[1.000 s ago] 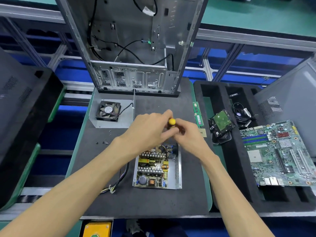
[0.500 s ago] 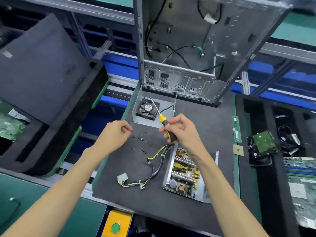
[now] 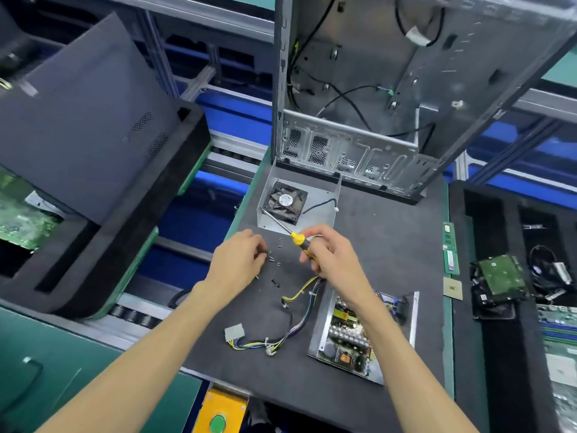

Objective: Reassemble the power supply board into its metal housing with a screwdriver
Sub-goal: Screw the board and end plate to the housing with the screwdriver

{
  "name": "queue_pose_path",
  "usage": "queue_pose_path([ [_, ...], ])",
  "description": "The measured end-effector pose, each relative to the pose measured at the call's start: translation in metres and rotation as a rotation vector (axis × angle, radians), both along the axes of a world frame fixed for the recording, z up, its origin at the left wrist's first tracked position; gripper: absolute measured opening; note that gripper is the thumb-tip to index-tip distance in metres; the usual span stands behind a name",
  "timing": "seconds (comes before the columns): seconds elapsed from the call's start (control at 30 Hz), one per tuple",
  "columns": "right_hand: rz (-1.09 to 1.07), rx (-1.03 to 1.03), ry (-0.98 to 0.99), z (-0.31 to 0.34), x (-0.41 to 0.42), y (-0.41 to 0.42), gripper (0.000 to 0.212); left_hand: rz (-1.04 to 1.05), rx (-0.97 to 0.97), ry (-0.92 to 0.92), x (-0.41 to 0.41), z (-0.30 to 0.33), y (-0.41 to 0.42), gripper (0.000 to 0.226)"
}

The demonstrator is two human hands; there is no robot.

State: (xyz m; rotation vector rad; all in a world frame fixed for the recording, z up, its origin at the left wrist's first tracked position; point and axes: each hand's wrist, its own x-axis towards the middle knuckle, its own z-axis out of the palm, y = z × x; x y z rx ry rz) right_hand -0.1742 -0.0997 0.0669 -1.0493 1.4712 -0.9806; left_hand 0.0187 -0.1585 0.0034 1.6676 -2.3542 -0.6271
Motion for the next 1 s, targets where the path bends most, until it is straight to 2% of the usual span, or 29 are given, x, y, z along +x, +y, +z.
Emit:
queue_pose_path([
  [0.07, 0.006, 0.011, -0.001, 0.001, 0.000, 0.000, 0.022, -0.020, -0.019, -0.009, -0.002, -0.004, -0.002, 0.005],
  [0.17, 0.011, 0.009, -0.009, -0.001, -0.002, 0.000, 0.015, -0.047, -0.062, -0.018, -0.001, -0.010, -0.001, 0.006],
  [0.3, 0.013, 0.007, -0.019, -0.001, -0.003, 0.000, 0.019, -0.082, -0.117, -0.028, -0.001, -0.015, 0.001, 0.005],
  [0.43, 0.018, 0.000, -0.050, 0.002, -0.004, 0.001, 0.017, -0.038, -0.085, 0.022, -0.005, -0.011, -0.001, 0.003],
  [0.5, 0.013, -0.009, -0.069, 0.004, -0.009, 0.003, 0.014, 0.102, 0.012, 0.169, -0.005, -0.001, -0.004, 0.009],
  [0.6, 0.006, -0.028, -0.062, 0.008, -0.020, 0.008, 0.016, 0.348, 0.262, 0.641, -0.008, 0.027, -0.011, 0.013],
  [0.67, -0.003, -0.042, -0.056, 0.012, -0.029, 0.012, 0.020, 0.343, 0.410, 0.965, -0.015, 0.051, -0.015, 0.014],
  [0.73, -0.025, -0.052, -0.056, 0.015, -0.038, 0.017, 0.021, 0.284, 0.517, 1.164, -0.025, 0.071, -0.017, 0.013],
  [0.8, -0.050, -0.063, -0.059, 0.017, -0.047, 0.023, 0.021, 0.241, 0.603, 1.264, -0.036, 0.083, -0.018, 0.011],
  [0.93, -0.093, -0.096, -0.031, 0.021, -0.068, 0.035, 0.019, 0.158, 0.689, 1.267, -0.058, 0.089, -0.015, 0.011],
  [1.0, -0.108, -0.114, -0.019, 0.020, -0.079, 0.041, 0.016, 0.121, 0.709, 1.262, -0.067, 0.090, -0.014, 0.018],
])
